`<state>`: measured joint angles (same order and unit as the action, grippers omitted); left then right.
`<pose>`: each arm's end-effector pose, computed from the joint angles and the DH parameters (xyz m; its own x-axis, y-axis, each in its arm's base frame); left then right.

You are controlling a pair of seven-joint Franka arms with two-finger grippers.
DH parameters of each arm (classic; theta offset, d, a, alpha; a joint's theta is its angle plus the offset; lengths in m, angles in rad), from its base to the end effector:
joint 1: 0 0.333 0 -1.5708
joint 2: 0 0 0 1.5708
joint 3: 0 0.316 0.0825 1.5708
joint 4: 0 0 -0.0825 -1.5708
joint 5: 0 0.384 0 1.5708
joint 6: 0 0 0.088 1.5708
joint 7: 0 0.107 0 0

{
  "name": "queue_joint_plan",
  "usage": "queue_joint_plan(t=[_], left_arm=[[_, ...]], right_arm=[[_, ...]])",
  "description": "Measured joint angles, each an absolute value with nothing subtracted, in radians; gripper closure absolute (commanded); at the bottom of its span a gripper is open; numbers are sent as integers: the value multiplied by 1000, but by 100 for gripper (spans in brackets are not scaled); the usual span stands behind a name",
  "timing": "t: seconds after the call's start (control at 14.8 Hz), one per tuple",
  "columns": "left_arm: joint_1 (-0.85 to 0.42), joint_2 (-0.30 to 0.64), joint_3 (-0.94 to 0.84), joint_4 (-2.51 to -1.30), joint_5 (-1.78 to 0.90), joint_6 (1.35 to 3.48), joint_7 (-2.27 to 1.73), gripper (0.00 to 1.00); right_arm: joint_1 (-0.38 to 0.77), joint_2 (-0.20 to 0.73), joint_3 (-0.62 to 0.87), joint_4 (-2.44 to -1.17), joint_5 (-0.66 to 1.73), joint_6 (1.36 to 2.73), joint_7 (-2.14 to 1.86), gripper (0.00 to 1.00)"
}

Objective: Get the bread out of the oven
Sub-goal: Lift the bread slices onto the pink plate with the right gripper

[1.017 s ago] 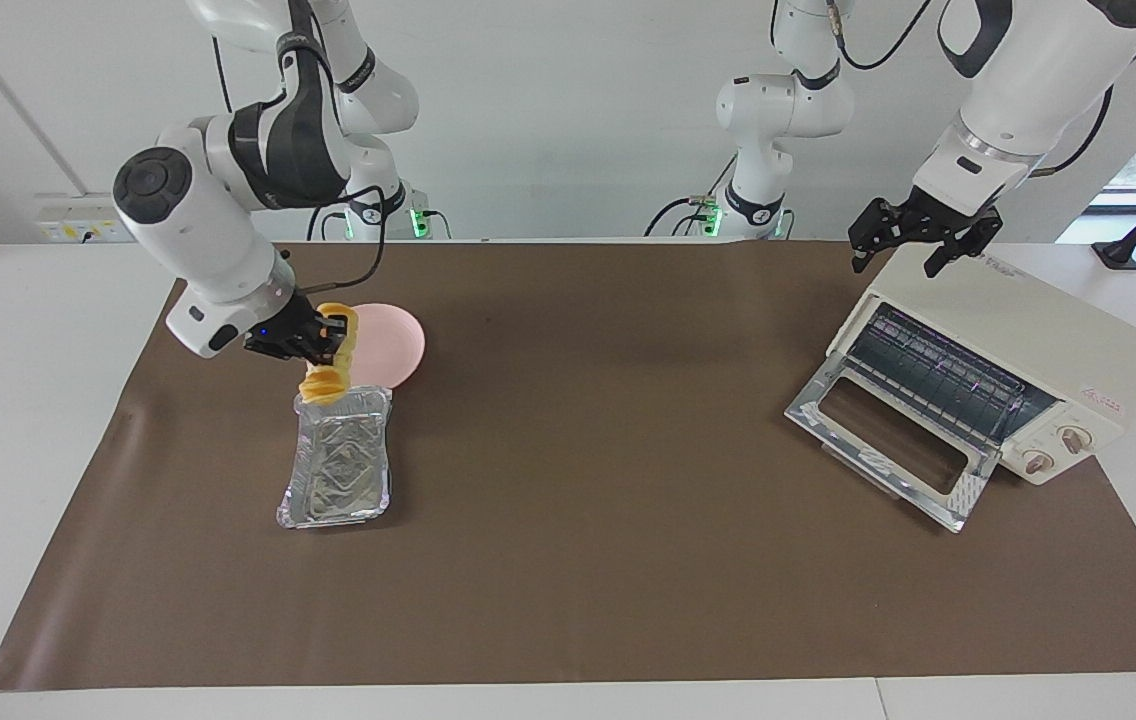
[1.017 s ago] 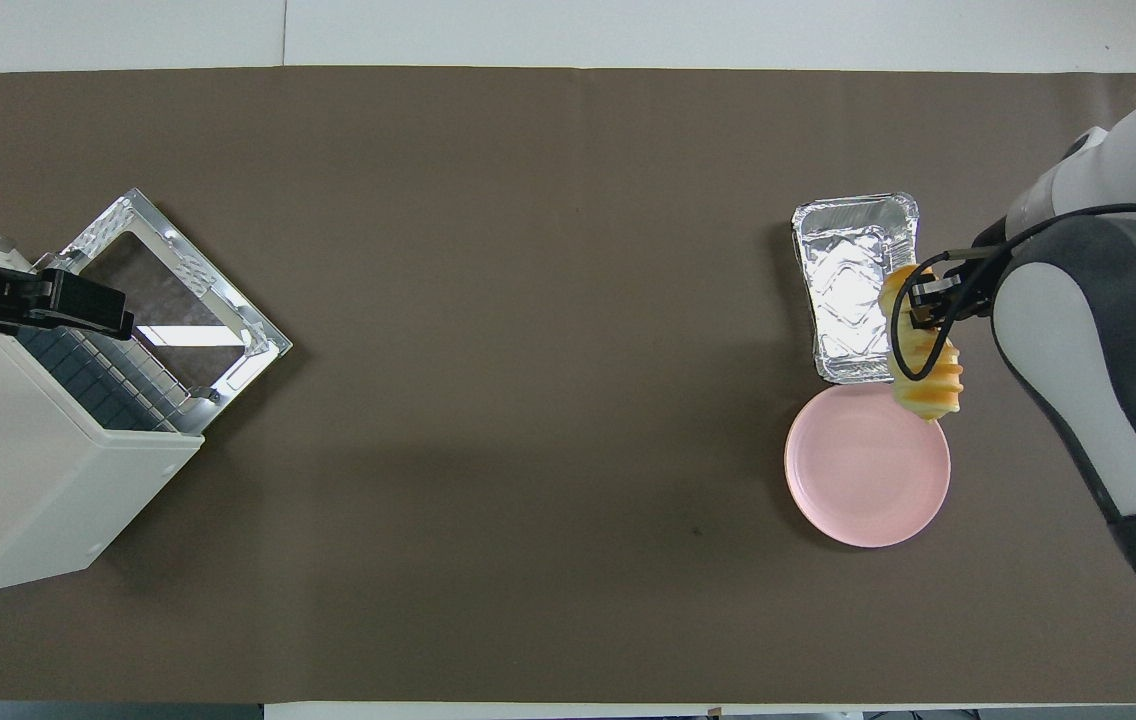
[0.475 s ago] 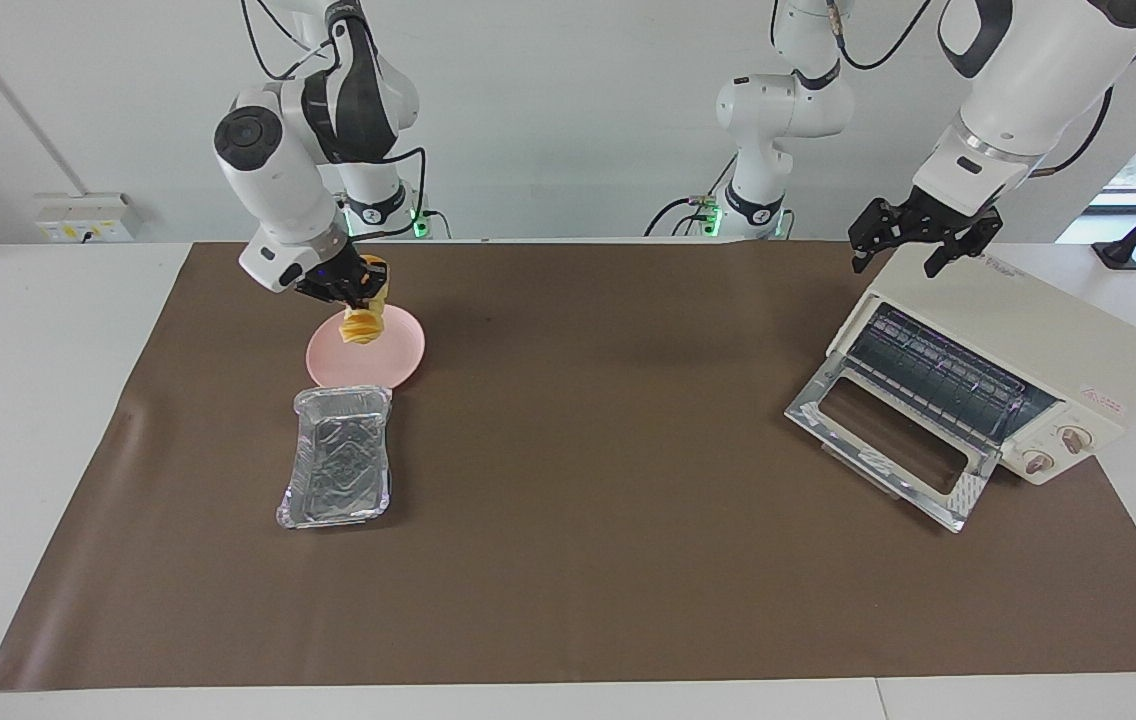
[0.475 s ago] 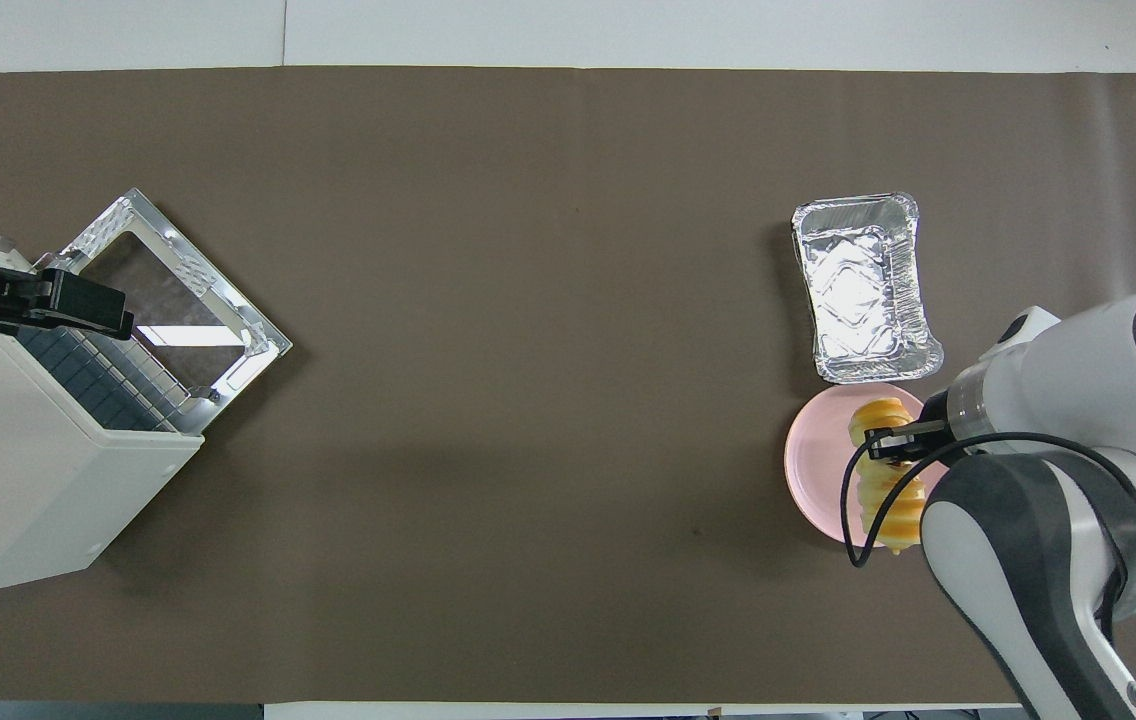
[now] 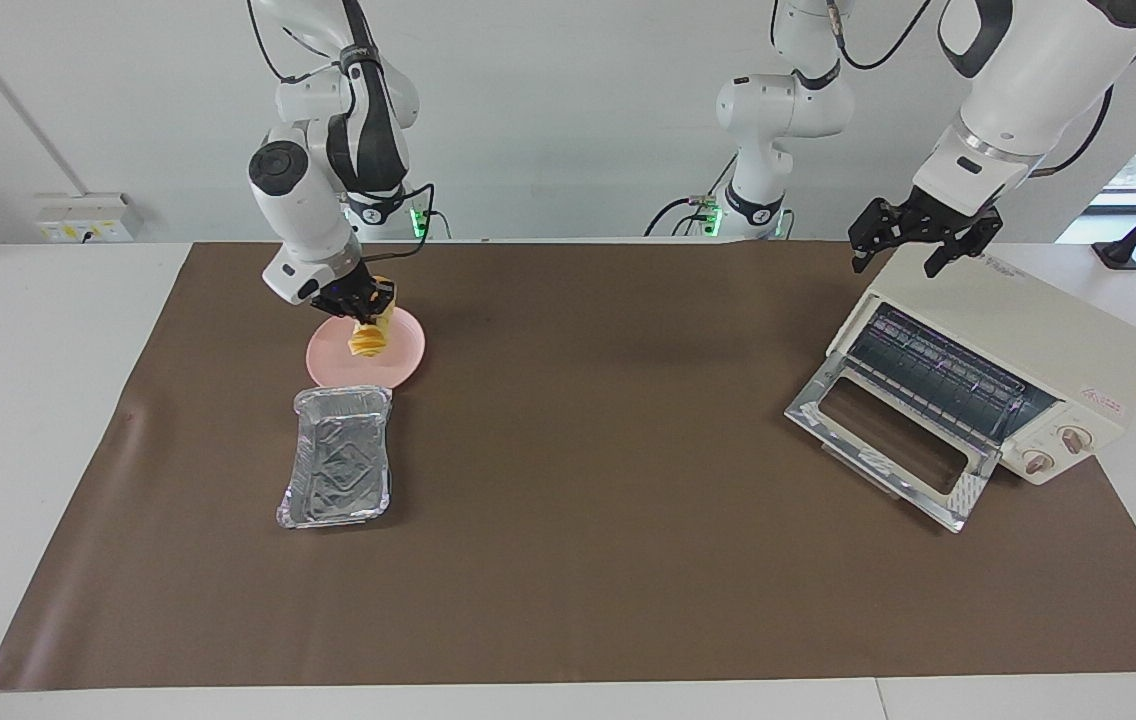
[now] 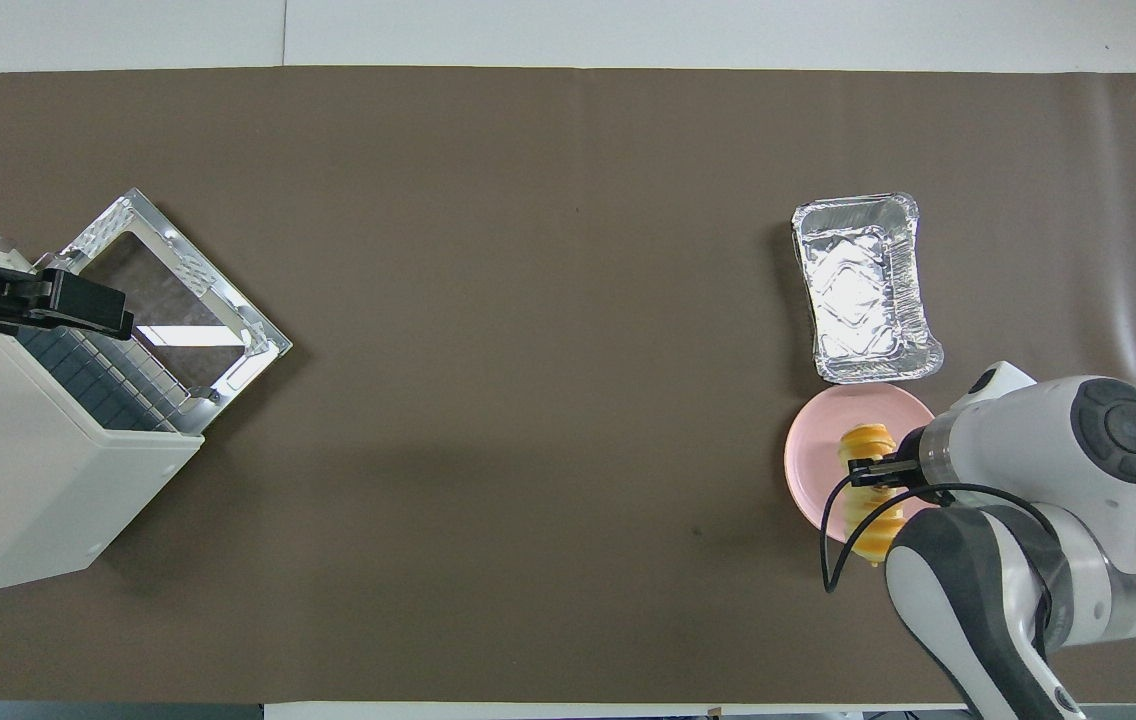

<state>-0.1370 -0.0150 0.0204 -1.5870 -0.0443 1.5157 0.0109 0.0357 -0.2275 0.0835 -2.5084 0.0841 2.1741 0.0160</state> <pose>0.5394 -0.0681 0.6206 0.9900 -0.1294 -0.0557 -0.1270 -0.9909 0.0452 0.4269 0.0539 0.3556 0.9928 0.0506 -0.1087 0.0462 -0.9980 -0.0432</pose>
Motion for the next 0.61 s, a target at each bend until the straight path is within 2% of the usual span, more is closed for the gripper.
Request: queue_joint_plan(t=[0.61], left_arm=[[-137, -15, 20, -1587, -44, 1516, 11, 0]], right_arm=[[30, -132, 81, -2523, 84, 2338, 7, 100]])
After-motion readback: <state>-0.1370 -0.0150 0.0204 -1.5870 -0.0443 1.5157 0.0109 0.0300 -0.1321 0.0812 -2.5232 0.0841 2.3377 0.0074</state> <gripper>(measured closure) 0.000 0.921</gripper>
